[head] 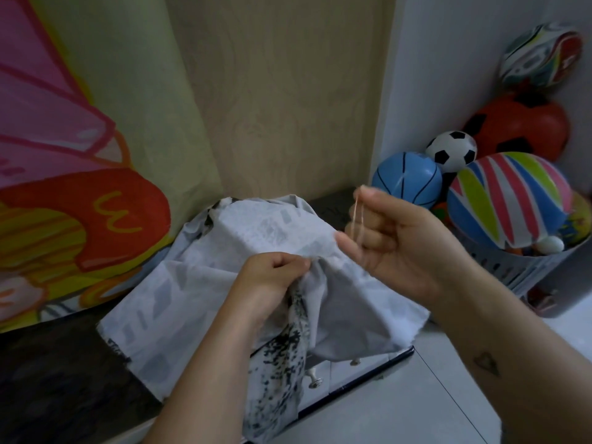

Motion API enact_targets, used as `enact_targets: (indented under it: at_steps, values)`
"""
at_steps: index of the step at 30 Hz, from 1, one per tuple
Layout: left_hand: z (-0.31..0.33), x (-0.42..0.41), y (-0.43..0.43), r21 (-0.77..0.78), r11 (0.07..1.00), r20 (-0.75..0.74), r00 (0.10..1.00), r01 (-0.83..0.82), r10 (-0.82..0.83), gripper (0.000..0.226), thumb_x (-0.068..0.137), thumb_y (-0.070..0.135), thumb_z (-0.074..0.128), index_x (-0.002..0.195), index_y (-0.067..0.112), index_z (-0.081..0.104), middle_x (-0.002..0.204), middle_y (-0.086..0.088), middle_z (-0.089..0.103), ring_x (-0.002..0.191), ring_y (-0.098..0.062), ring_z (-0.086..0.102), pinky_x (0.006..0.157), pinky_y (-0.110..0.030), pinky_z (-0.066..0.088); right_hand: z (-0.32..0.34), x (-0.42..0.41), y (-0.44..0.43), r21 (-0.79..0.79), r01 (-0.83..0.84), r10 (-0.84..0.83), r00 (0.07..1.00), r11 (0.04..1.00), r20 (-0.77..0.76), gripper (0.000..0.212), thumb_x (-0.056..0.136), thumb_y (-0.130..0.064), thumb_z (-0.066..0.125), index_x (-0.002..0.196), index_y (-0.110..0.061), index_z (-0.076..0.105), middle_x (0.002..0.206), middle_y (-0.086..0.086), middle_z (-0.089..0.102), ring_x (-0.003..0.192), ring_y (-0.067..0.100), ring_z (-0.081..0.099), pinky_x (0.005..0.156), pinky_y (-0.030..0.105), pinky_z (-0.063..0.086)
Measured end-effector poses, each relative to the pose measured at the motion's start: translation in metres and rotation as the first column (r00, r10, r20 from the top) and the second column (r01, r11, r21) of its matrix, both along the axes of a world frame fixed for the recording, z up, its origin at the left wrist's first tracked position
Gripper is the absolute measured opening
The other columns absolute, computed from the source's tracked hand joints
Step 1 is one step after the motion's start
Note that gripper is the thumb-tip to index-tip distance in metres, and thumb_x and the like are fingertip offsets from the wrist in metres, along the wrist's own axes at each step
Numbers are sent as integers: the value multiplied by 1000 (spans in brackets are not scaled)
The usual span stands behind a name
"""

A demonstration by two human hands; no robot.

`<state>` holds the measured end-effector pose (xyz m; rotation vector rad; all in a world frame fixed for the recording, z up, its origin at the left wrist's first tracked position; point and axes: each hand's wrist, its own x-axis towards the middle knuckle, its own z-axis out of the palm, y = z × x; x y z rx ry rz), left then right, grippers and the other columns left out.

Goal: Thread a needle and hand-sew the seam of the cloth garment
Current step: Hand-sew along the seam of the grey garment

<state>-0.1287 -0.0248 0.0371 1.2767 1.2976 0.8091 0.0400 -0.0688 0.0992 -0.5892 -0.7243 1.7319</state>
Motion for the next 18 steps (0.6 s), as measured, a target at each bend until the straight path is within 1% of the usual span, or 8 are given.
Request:
enact_targets:
  at_steps: [1,3,6,7,9,11,14,18]
  values:
    - [0,0,0,8,1000,-5,1000,-12,12,12,87,22,67,78,17,74,77,2,73,83,-17,65,76,-30,49,0,6,0,-62,-171,173,985,983,27,29,76,-16,70,66,-14,44,56,-4,17,45,7,18,51,23,52]
    - [0,1,-1,32,999,-15,999,-28,28,12,88,24,67,80,19,73,75,7,72,77,-10,65,69,-22,45,-4,16,-2,-177,-332,375,851,927,367,17,79,-22,70,77,-9,59,58,2,28,48,10,32,49,22,51]
    - [2,3,-3,72,997,-15,999,-36,37,10,88,23,67,85,16,74,77,5,73,77,-7,66,68,-18,48,-10,15,-2,-221,-178,278,432,959,858,19,87,-28,64,96,-11,66,67,18,42,56,19,47,59,25,57]
    - [2,4,-4,82,996,-12,999,-29,30,10,88,22,67,86,15,74,79,3,74,81,-10,67,73,-21,51,-11,10,-2,-172,-118,204,376,978,904,19,86,-29,65,97,-13,66,74,23,53,59,24,56,59,25,58]
    - [4,6,-4,91,996,-14,1000,-12,14,10,88,22,67,85,14,74,82,0,75,86,-15,69,82,-27,54,-13,-1,-1,-37,-43,50,339,998,939,18,83,-31,69,93,-16,66,68,7,64,58,17,65,57,23,57]
    - [4,8,-5,92,996,-5,1000,3,-3,10,88,20,67,83,15,74,83,-2,75,87,-16,70,84,-28,54,-20,-8,0,108,-4,-104,224,994,969,17,80,-35,71,86,-20,67,44,-12,51,42,-2,53,43,10,42]
    - [4,9,-8,85,996,28,999,24,-27,9,88,17,67,82,14,73,83,-3,75,87,-15,71,83,-25,54,-28,-12,2,251,-12,-250,39,968,967,14,81,-38,70,74,-27,64,42,-12,42,40,-8,44,40,9,31]
    - [4,7,-7,92,996,25,1000,1,-3,10,88,17,67,81,14,73,77,0,74,74,-8,68,67,-13,53,-28,-9,4,348,22,-348,112,937,931,14,85,-28,67,76,-17,66,37,-12,39,37,1,40,40,11,31]
